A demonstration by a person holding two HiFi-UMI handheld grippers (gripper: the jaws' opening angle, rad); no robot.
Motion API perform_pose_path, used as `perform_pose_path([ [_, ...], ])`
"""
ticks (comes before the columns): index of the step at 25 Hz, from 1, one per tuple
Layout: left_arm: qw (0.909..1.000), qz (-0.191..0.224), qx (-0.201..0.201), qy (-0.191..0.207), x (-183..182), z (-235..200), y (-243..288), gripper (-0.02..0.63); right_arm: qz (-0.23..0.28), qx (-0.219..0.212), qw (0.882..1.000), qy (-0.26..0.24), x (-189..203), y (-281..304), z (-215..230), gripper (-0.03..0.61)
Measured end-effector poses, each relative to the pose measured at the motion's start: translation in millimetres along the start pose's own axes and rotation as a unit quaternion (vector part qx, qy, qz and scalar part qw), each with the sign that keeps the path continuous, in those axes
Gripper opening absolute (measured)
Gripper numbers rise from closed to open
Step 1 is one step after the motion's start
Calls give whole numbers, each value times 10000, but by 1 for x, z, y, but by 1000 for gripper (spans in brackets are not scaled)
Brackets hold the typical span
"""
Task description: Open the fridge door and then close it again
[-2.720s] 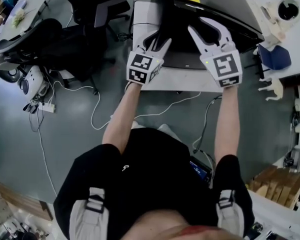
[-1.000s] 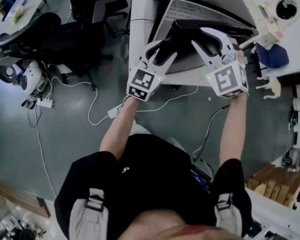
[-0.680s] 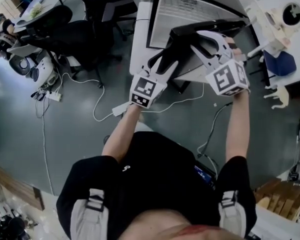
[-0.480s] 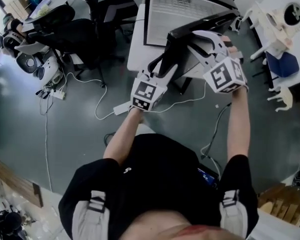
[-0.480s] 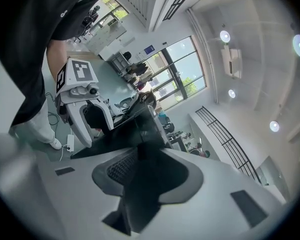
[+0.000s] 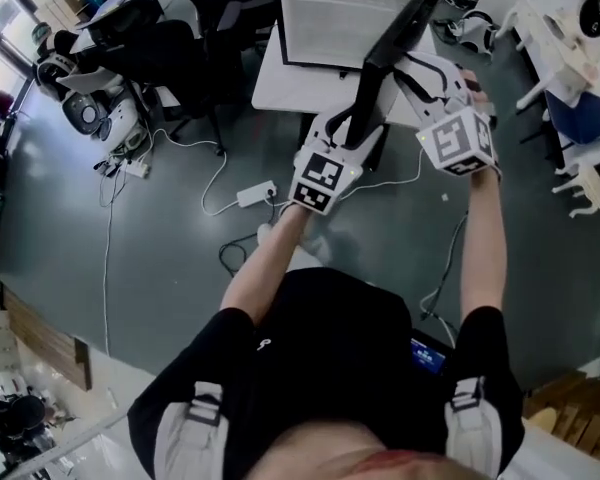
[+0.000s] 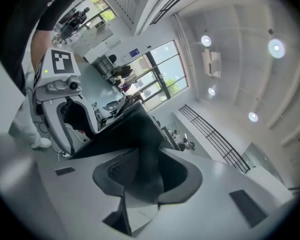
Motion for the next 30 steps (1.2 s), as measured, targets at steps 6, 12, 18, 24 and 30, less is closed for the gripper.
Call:
perform_pose_path([
  [6,9985,-58,542,-44,-13,59,21,199,-25,759,9890,1267,39,-49,-6,6],
  [12,9975,-134,678,-110,-23,82,44,66,212,1702,9449,2788,69,-78,6,-6],
  [18,9970,31,652,-410,-33,90,25,58,643,2231,8823,4094,89,-116,-20,-6],
  [24,9908,66,-543,-1238,-1,46,-36,0,677,2204,7940,5624,125,-127,-104,-6],
  [30,9776,-398,-1570,-1347,44,28,-85,-2,414,1695,8080,5628,107,-107,-153,-6],
])
Point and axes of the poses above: the fingertips, and each gripper's own axes: y forward along the fingers, z to its right, x out of its underside, the point moved 5 cm from there along -y, backward along the fingers, and after that the axes turned 6 degrees about y, right-handed, at the moved point
